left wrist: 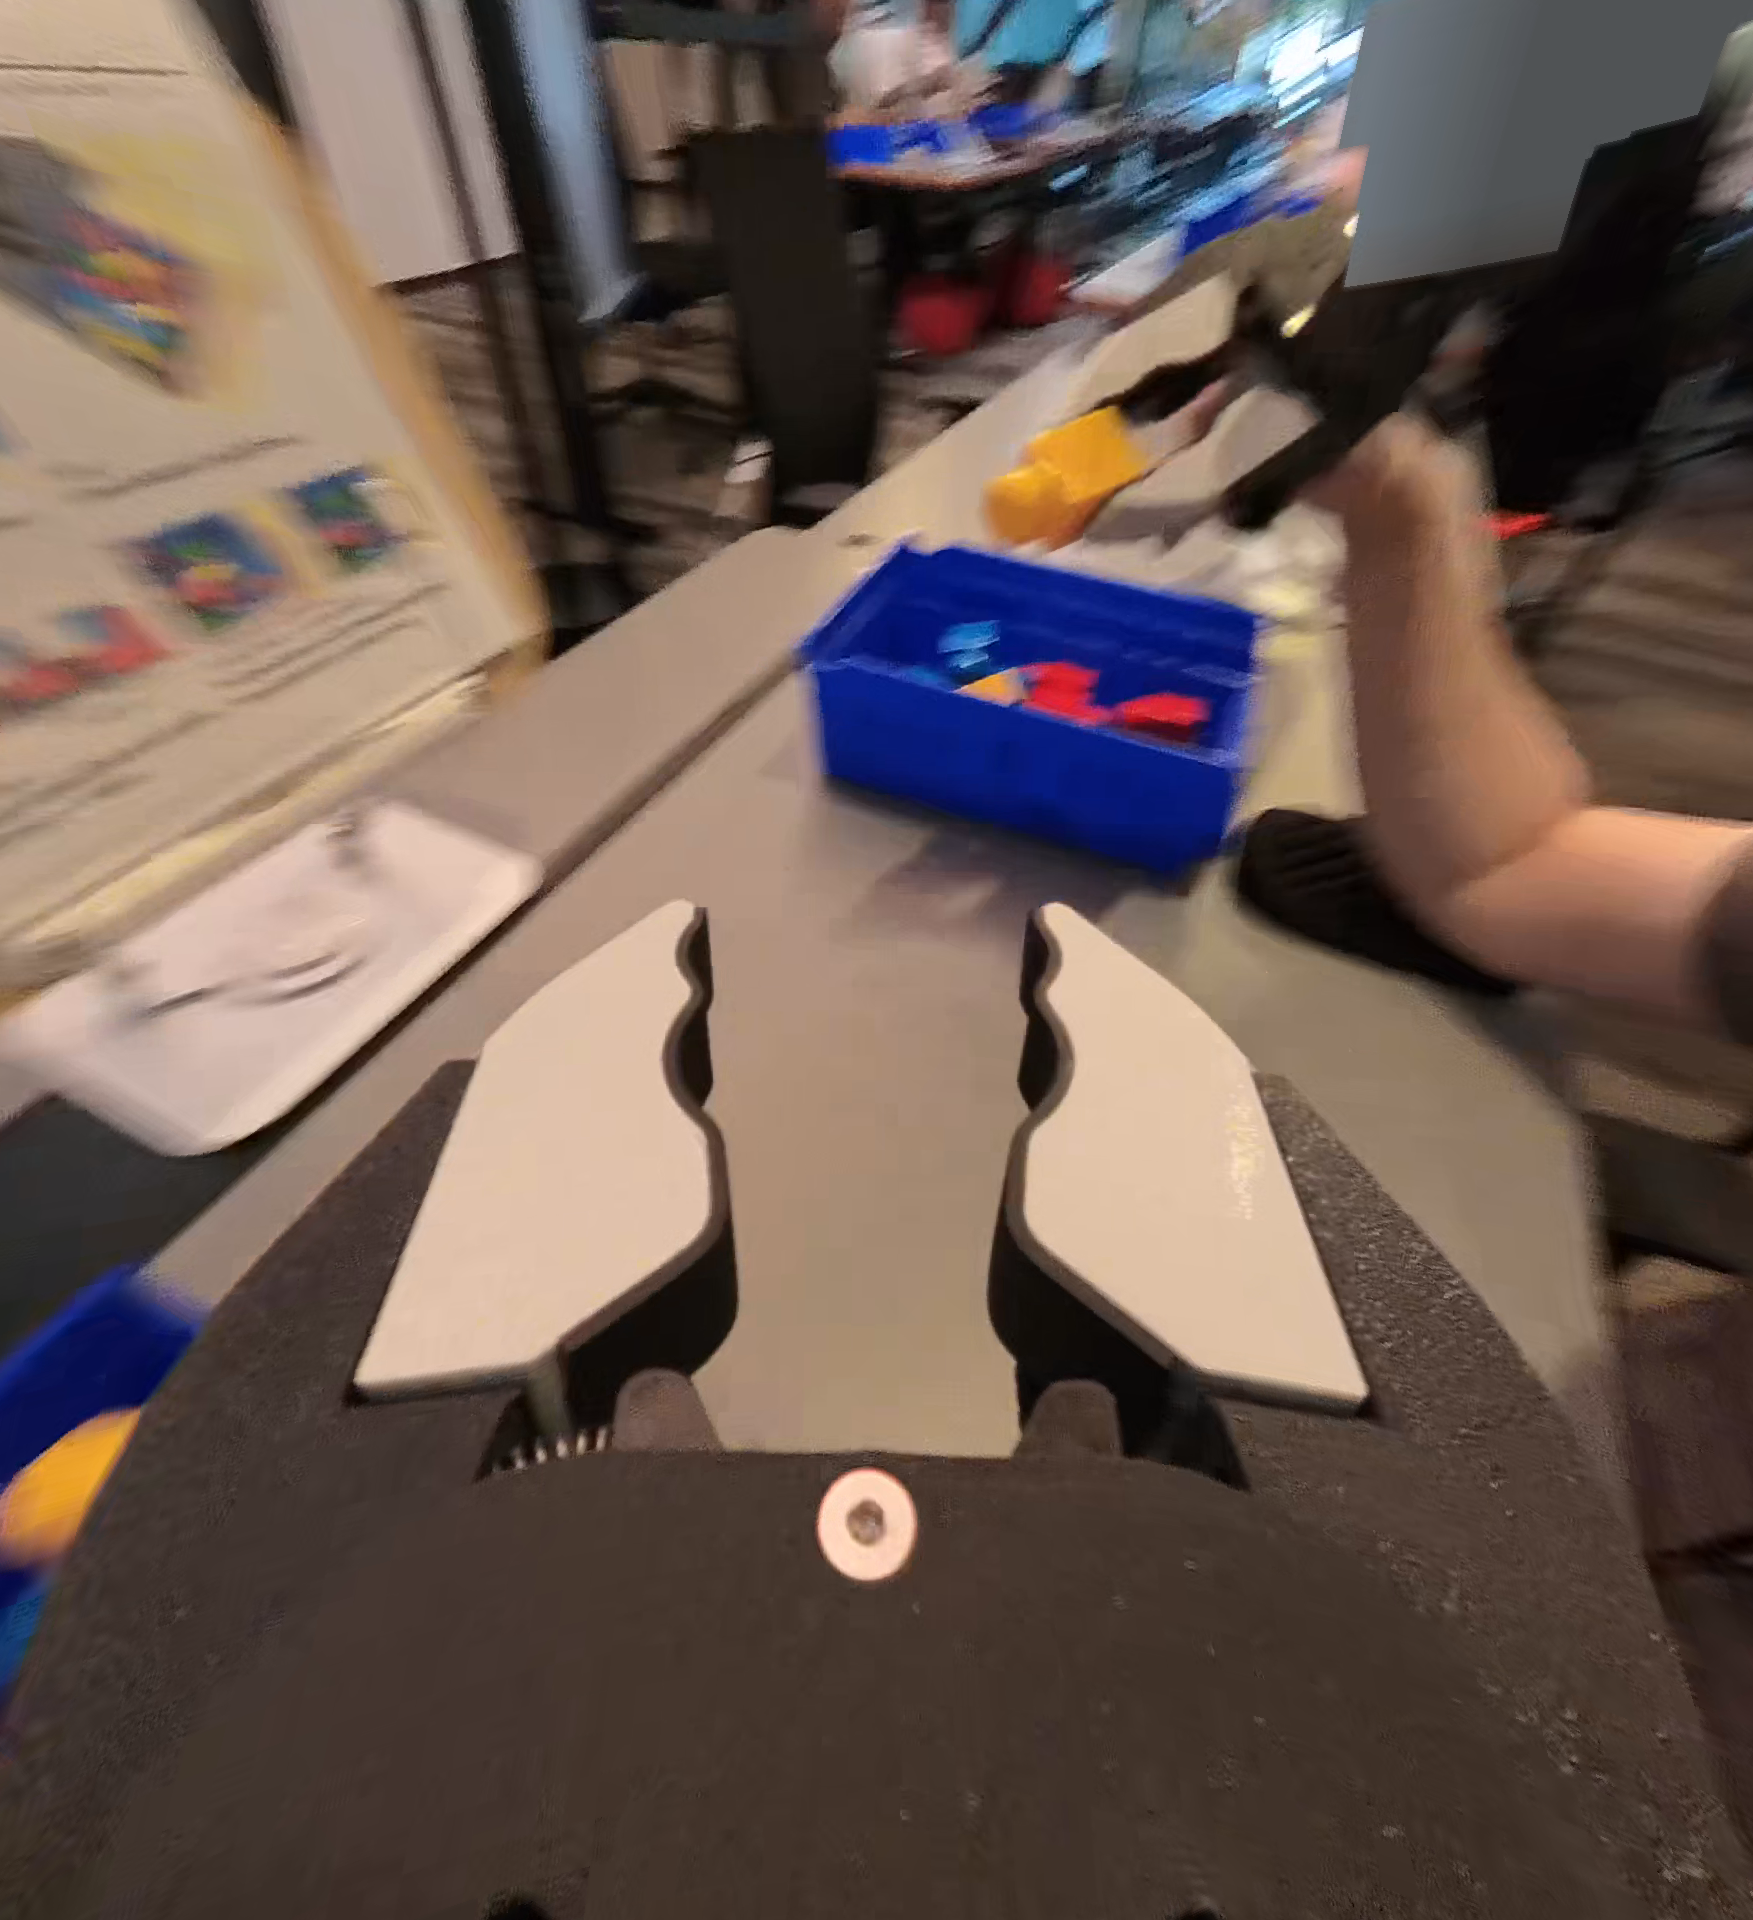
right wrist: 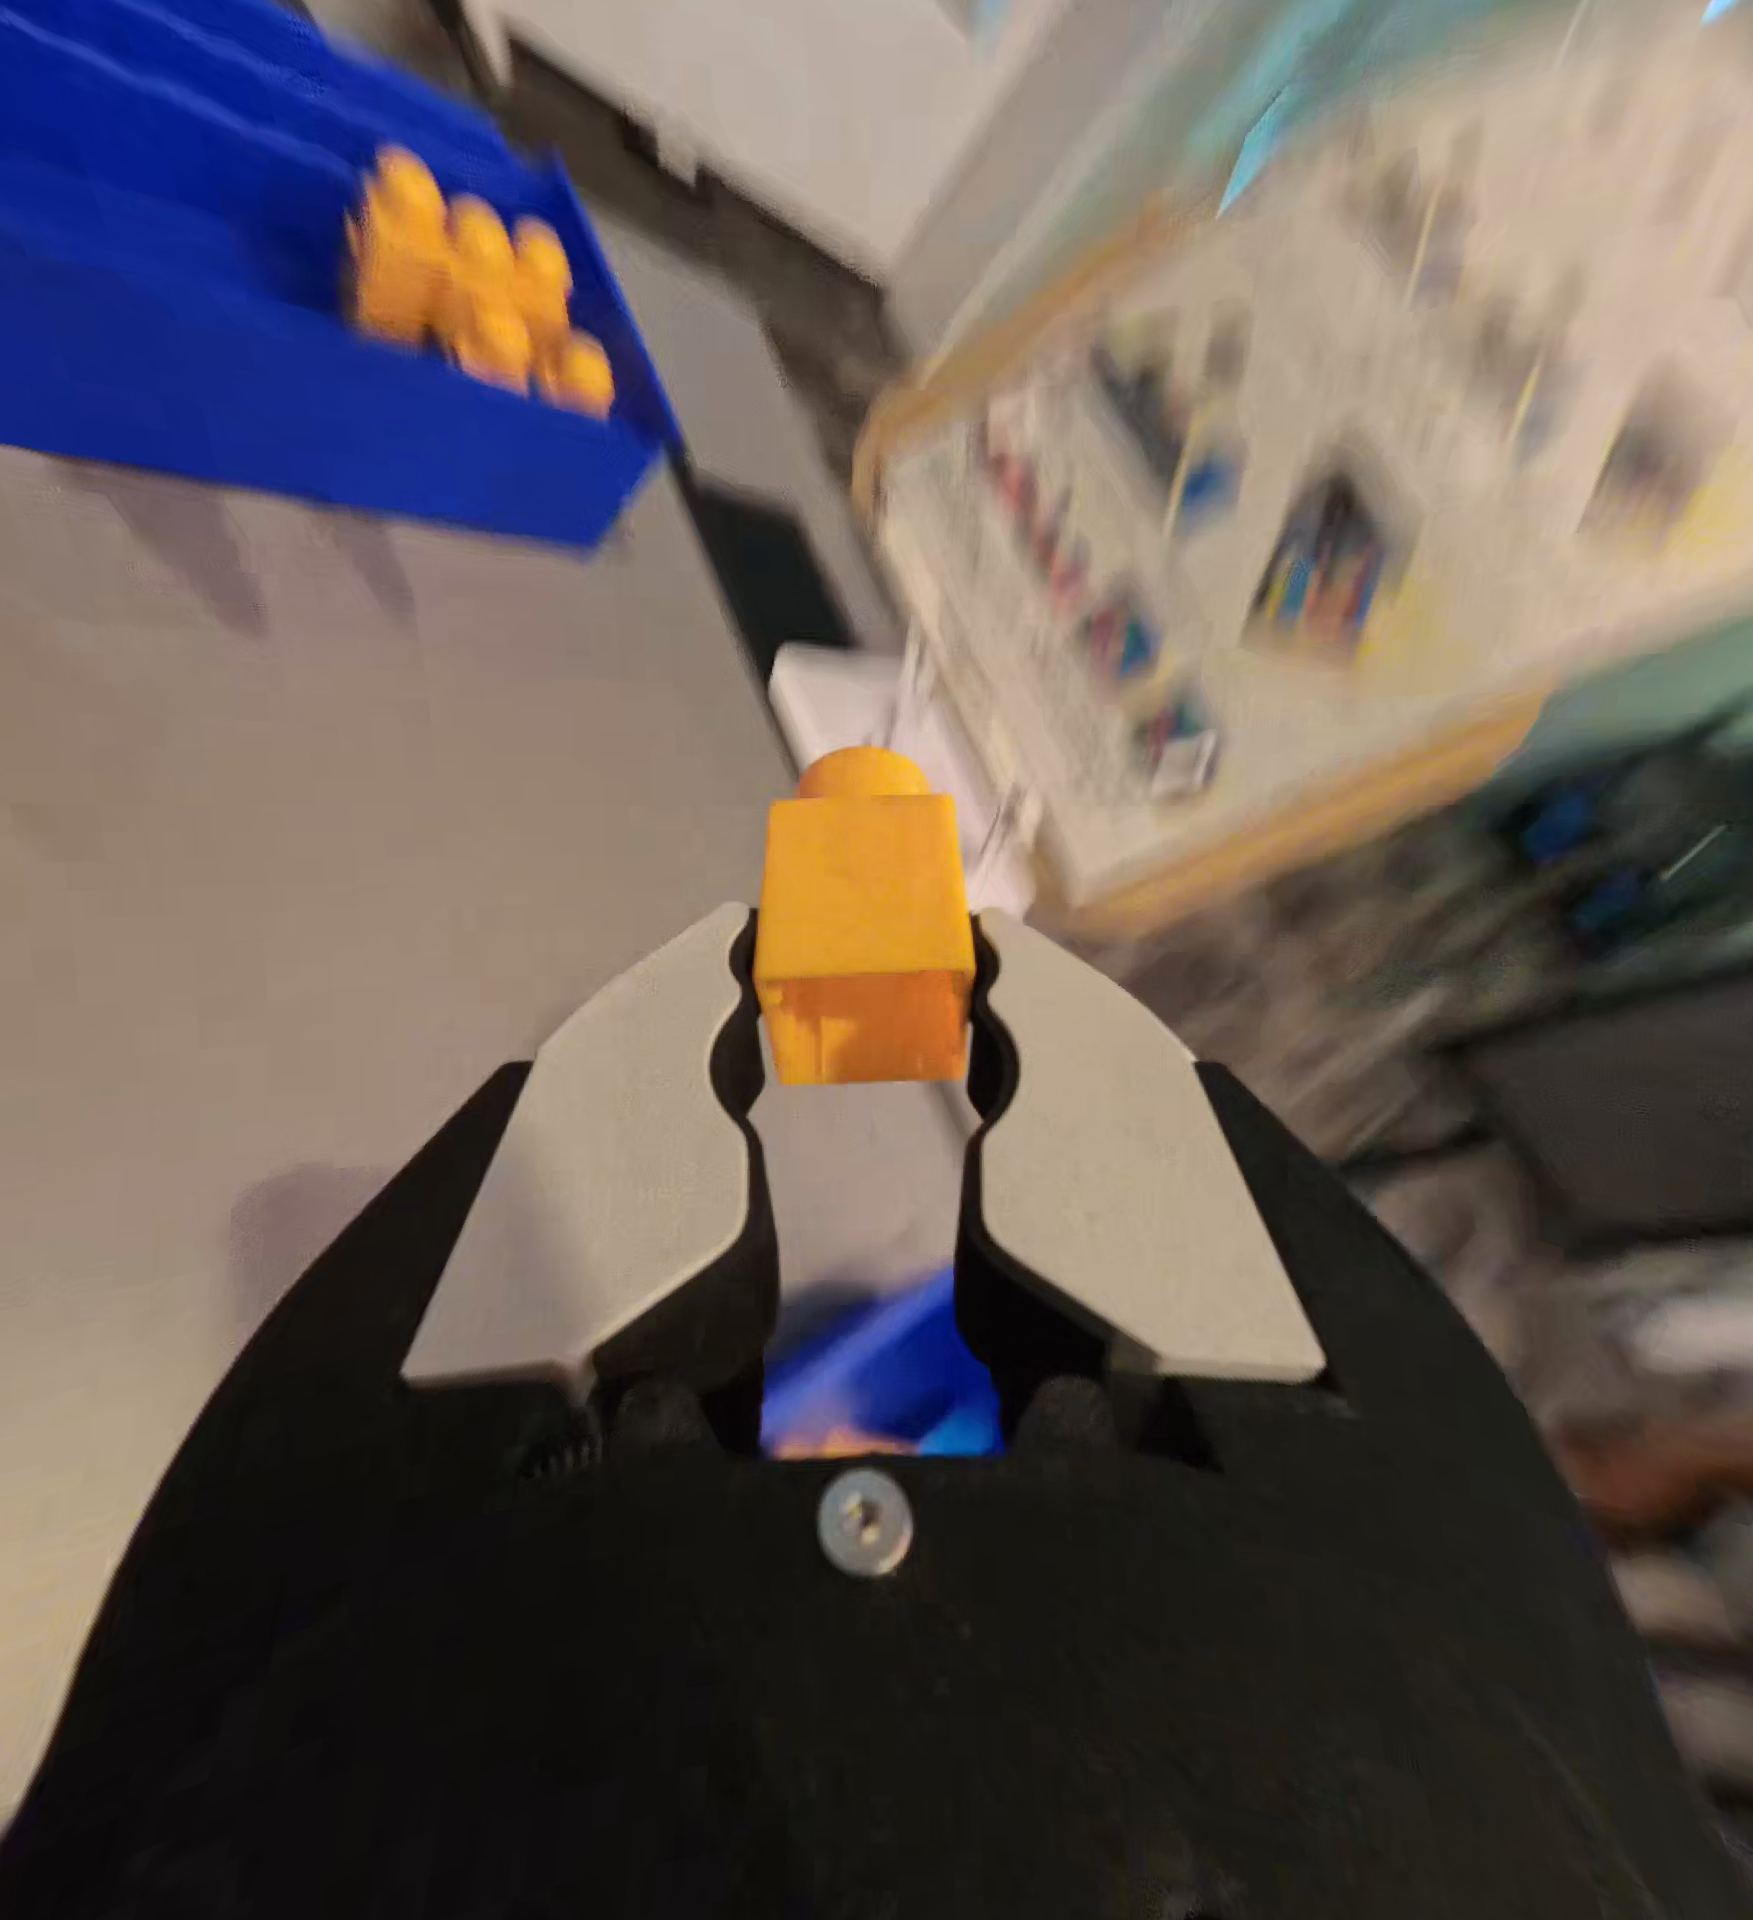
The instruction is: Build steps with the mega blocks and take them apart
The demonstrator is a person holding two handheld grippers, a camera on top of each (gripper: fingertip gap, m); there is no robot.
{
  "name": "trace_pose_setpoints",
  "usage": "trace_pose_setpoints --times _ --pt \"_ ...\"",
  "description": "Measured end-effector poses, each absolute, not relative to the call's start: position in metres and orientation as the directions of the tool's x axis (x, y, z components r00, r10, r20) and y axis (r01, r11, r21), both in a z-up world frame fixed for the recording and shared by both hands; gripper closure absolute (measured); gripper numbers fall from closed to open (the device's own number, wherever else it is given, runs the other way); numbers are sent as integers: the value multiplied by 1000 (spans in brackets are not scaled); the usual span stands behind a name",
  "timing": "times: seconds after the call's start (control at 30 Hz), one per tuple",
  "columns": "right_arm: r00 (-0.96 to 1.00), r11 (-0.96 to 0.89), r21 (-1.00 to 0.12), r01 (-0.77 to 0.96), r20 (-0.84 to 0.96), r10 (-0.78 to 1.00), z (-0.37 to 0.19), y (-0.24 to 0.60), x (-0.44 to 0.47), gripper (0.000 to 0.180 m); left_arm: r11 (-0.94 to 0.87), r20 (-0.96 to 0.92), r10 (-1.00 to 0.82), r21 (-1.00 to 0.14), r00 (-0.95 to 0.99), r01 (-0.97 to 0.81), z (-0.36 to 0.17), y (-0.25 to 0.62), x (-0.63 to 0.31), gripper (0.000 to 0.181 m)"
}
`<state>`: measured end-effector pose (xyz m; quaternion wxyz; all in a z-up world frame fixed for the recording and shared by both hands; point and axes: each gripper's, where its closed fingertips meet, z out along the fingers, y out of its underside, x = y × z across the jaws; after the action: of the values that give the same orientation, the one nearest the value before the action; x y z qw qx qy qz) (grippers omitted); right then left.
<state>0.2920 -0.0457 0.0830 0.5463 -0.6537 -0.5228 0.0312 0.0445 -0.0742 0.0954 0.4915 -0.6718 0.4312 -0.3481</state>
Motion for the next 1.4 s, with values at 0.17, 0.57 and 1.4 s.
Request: trace_pose_setpoints --times 0.17,0.57,1.4 --pt "767 -564 -554 612 243 594 -28 -13 463 142 -401 -223 -522 -788 823 -468 55 -25 -102 132" --pt "930 -793 -490 361 121 348 -71 -2 529 118 -710 -31 -330 -651 944 -270 -20 5 -179 126" --pt "800 -644 -484 593 443 404 -21 15 479 119 -637 -85 -306 -722 948 -270 18 -6 -188 144"
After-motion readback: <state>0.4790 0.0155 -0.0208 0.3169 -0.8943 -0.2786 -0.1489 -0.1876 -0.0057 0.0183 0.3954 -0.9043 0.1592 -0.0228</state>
